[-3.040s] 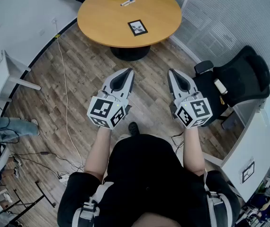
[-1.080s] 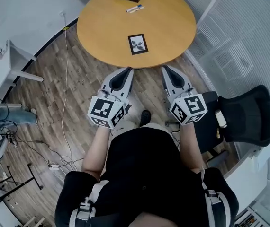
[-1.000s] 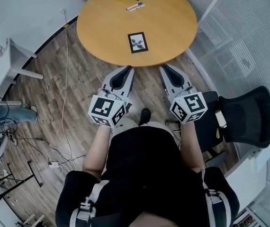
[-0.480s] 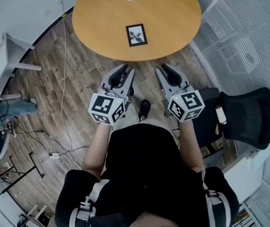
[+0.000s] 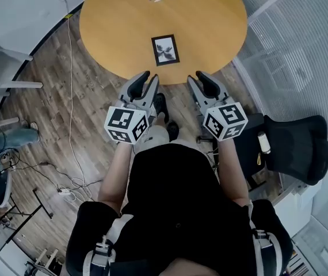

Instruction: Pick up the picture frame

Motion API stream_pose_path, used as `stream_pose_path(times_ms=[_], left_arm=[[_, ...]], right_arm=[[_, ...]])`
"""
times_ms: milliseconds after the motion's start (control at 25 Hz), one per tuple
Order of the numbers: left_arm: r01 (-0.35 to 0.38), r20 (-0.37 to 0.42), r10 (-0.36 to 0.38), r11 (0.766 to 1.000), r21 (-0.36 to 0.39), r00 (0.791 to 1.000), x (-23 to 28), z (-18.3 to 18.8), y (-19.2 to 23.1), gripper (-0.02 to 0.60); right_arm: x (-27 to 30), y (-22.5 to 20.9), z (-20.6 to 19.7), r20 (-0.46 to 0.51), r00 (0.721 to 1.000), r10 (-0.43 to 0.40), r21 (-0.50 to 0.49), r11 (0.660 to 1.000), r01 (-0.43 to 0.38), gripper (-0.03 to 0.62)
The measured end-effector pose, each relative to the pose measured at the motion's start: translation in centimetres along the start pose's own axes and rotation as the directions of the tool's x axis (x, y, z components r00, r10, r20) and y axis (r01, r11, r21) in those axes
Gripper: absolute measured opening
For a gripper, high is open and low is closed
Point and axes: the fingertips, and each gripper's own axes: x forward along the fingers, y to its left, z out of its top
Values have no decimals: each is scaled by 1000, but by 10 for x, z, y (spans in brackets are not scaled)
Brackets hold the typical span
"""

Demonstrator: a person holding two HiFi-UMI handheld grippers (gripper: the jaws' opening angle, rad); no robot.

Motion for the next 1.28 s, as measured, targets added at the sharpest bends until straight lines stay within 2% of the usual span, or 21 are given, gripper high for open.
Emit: stream_pose_path(times_ms=[160,280,520,760,1040,1280], left_arm=[[6,-29,-5,1000,10,1000,37,7,40,92],[18,-42,-19,1000,-11,999,63,12,66,92],[20,-65,-24,998,-65,998,98,9,109,92],[24,-155,-41,994,-109,987,128,-21,124,92],[-13,-226,-24,987,-161,974,153,-51,145,92],[-21,-281,-19,990,-140,959,179,-81,160,93]], right_arm=[[45,-18,25,-13,1000,-11,-29,1000,11,118],[78,-34,41,-25,999,-25,-44,999,24,118],[130,-58,44,-70,996,-58,-44,998,55,130],[152,-78,20,-136,988,-69,-1,998,70,135],[186,-104,-18,-231,971,-59,35,997,69,135],[210,-121,-51,-295,954,-59,39,997,73,135]])
